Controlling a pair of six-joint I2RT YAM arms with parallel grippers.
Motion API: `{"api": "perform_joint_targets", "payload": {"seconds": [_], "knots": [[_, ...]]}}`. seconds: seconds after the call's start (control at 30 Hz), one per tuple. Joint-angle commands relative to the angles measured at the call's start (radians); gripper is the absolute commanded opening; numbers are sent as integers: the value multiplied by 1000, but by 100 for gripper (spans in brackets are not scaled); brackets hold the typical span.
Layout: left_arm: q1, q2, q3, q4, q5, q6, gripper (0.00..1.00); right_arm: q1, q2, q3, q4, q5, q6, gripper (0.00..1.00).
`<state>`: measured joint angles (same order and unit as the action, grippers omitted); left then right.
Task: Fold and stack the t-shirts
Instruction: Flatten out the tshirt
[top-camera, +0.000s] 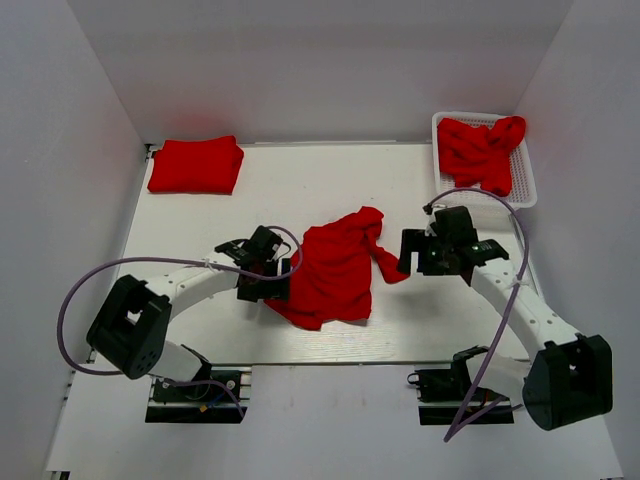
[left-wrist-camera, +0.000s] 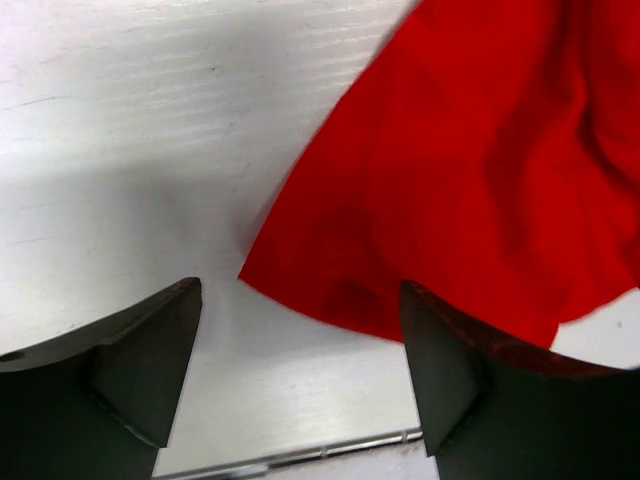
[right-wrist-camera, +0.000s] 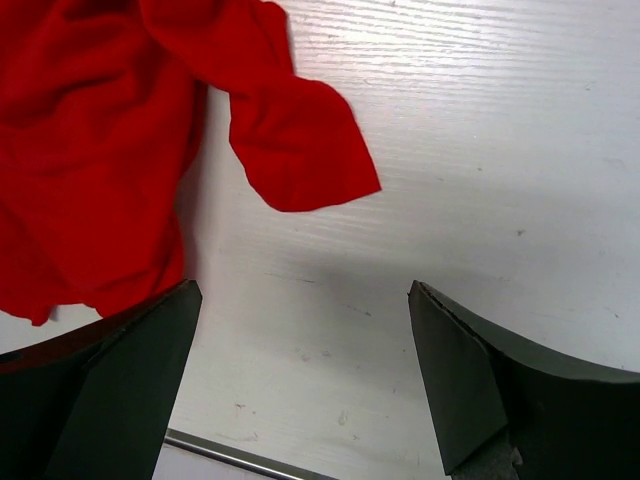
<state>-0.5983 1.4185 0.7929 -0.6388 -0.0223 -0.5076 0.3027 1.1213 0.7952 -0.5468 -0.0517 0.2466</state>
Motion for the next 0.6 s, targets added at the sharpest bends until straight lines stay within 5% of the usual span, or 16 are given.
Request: {"api": "perform_joint_targets", "payload": {"seconds": [0.0,0.27,0.4,0.43,0.5,0.57], "knots": [[-11,22,-21,60,-30,-26,86,18,40,-2,51,-43,-33,90],[-11,56,-63,159,2,-37,59,67,172,12,151,-28,-29,90],[-11,68,-73,200,13,-37,36,85,276,24,209,-33,-53,90],[-11,57,-73,209,13,-37,18,88,291,36,214,-11,-52,90],[-11,40,-73,209,13,-37,0,96,339,47,249,16,-46,90],[-11,10,-73,209,-24,-37,0,101,369,56,312,24,-46,90]]}}
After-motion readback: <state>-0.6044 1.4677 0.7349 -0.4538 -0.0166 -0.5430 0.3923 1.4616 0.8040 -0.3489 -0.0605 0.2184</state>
